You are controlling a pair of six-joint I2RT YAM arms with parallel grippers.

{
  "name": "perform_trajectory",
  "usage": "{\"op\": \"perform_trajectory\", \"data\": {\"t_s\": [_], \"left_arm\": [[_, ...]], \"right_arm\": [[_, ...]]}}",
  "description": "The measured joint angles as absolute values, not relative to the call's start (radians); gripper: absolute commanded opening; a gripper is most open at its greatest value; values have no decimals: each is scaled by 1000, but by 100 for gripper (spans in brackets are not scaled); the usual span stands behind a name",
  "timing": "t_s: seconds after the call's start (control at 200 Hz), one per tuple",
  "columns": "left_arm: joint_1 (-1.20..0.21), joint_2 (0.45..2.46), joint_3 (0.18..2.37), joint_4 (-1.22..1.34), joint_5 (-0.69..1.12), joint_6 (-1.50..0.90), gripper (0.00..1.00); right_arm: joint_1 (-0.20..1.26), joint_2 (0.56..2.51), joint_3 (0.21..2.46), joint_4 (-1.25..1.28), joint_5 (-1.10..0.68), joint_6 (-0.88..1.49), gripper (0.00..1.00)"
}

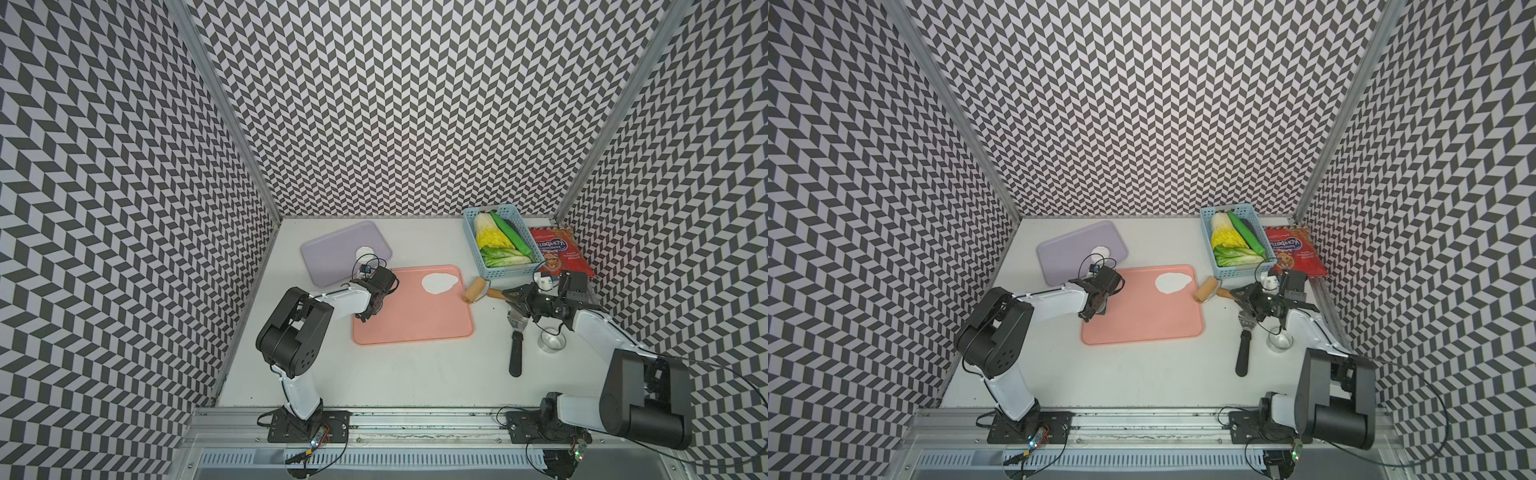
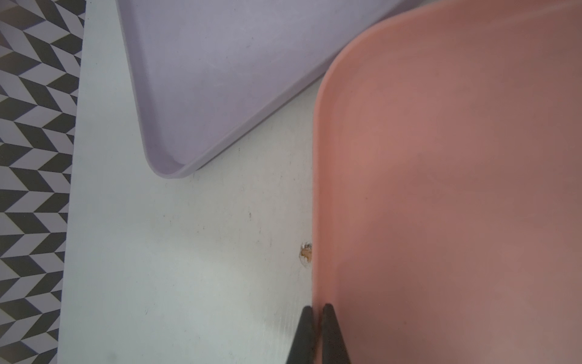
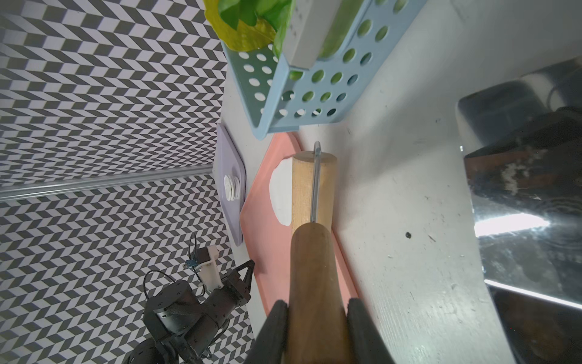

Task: Roll out the dumpling wrappers from the dough
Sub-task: Place the rolling pin at the center of the board.

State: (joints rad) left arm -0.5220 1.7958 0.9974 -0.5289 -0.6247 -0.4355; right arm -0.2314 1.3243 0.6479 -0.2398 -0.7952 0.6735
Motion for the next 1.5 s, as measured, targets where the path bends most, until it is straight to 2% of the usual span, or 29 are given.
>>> {"op": "perform_trajectory", "data": {"t_s": [0.391, 0.571, 0.746, 0.861, 0.881, 0.901, 1.011, 1.031, 1.057, 1.077, 1.092, 1.197, 1.497], "left_arm": [[-522, 1796, 999, -529, -624, -436, 2], [-522, 1796, 1000, -529, -624, -436, 5], [-522, 1798, 1001, -529, -623, -437, 9], [-521, 1800, 1003, -529, -623, -439, 9], [-521, 1800, 1003, -529, -623, -439, 9], [-521, 1800, 1003, -529, -623, -439, 9], [-521, 1803, 1007, -531, -623, -439, 9], [-521, 1803, 1008, -532, -623, -439, 9], [-521, 1803, 1008, -533, -623, -439, 9], [-521, 1803, 1008, -533, -622, -439, 10], [-521, 1804, 1008, -533, -622, -439, 10], [-521, 1805, 1010, -535, -622, -439, 10], [-517, 1806, 1018, -545, -612, -439, 10]], "right_arm": [[-318, 1315, 574, -178, -795, 674, 0], [-331, 1317, 531, -117, -803, 677, 28], [-358, 1318, 504, -129, -745, 671, 48], [-378, 1329, 498, -177, -694, 661, 51], [-379, 1330, 498, -180, -693, 660, 59], [-379, 1330, 498, -183, -688, 657, 62], [-382, 1343, 505, -210, -660, 643, 65], [-382, 1346, 506, -217, -653, 638, 72], [-383, 1347, 509, -216, -651, 633, 75], [-383, 1347, 515, -223, -645, 632, 87], [-382, 1347, 519, -225, -639, 629, 89], [-383, 1337, 545, -249, -610, 615, 90], [-383, 1301, 625, -390, -526, 570, 77]]}}
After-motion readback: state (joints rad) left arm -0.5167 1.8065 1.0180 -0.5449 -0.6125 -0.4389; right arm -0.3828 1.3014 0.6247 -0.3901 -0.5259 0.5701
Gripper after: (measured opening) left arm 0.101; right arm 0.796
